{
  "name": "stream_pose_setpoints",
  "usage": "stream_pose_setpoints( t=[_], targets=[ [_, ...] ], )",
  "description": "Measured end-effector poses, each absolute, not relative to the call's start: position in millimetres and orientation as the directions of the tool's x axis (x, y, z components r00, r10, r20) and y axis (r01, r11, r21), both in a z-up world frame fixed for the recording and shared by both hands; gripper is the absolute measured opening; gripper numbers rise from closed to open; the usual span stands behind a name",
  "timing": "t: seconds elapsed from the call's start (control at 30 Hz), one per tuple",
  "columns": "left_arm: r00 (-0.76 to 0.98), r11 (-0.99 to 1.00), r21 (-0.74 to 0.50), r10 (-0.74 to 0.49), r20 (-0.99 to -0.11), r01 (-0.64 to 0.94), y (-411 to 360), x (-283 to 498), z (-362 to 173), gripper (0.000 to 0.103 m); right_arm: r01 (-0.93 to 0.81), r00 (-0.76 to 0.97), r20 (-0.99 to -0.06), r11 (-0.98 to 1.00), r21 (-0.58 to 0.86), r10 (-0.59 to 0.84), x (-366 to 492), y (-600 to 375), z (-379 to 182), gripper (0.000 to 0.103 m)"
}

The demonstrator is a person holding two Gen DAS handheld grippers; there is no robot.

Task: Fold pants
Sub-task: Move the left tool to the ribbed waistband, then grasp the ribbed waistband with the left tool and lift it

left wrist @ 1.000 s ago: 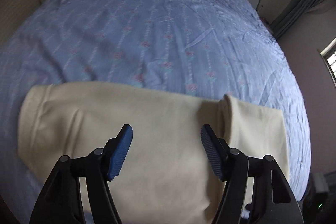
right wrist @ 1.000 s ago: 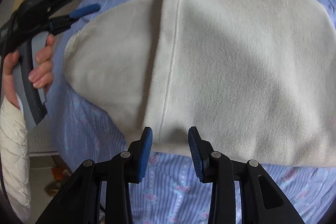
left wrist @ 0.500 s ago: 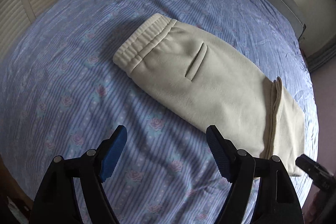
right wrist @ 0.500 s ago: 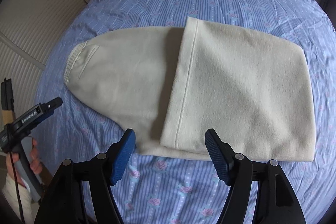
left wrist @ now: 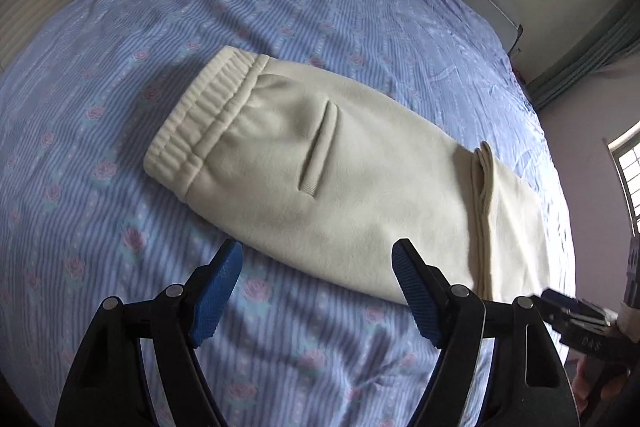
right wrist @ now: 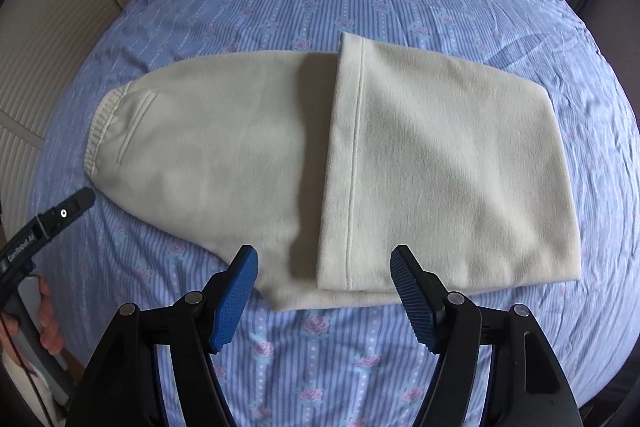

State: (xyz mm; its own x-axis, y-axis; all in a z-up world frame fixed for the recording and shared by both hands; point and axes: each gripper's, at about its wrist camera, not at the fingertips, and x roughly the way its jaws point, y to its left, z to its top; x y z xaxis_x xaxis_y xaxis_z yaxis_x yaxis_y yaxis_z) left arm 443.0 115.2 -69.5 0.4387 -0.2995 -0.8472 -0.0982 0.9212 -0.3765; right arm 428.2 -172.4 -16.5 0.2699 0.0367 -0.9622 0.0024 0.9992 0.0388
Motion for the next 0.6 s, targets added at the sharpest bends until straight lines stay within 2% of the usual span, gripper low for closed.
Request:
stream_pose_setpoints(
  t=[0.2, 0.33, 0.43, 0.6],
  targets=[
    [0.422, 0.820, -0.495, -0.355, -0.834, -0.288, 149.9, 441.0, -94.7, 0.077, 0.050, 0.266, -0.964, 0.998, 0.029, 0.015, 420.5, -165.7, -15.1, 0.070],
    [0.402, 0.700, -0.588, -0.441, -0.803, -0.405, 170.3, 437.4, -126.7, 0.078, 0.038, 0.272, -0.962, 0.999, 0.031, 0.019, 426.1, -151.3, -14.7, 0.070],
    [0.409, 0.621, -0.653, -0.509, -0.757, -0.434, 178.2, 440.7, -147.4, 0.078, 0.013, 0.270, -0.962, 0.999, 0.036, 0.031, 435.0, -136.7, -18.7, 0.070],
    [0.500, 0.516, -0.735, -0.539, -0.678, -0.441, 191.4, 452.8, -160.2, 0.083, -0.022, 0.276, -0.961, 0.999, 0.026, 0.031, 448.2, -118.1, -23.6, 0.070]
  ],
)
